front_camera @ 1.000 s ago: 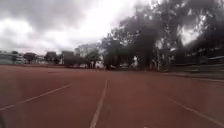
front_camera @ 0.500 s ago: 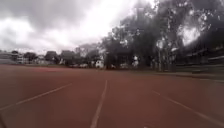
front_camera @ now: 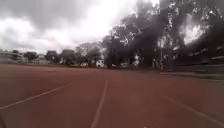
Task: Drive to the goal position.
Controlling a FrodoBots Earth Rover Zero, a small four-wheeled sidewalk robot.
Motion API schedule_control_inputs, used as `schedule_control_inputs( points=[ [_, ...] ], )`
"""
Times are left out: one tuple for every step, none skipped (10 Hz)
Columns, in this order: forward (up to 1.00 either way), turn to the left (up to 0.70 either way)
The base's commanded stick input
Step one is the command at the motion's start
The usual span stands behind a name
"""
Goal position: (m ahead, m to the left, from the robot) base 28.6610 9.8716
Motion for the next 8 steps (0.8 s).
schedule_control_inputs(
  points=[
    [0.7, 0.0],
    [0.7, 0.0],
    [0.7, 0.0],
    [0.7, 0.0],
    [0.7, 0.0],
    [0.7, 0.0],
    [0.7, 0.0],
    [0.7, 0.0]
  ],
)
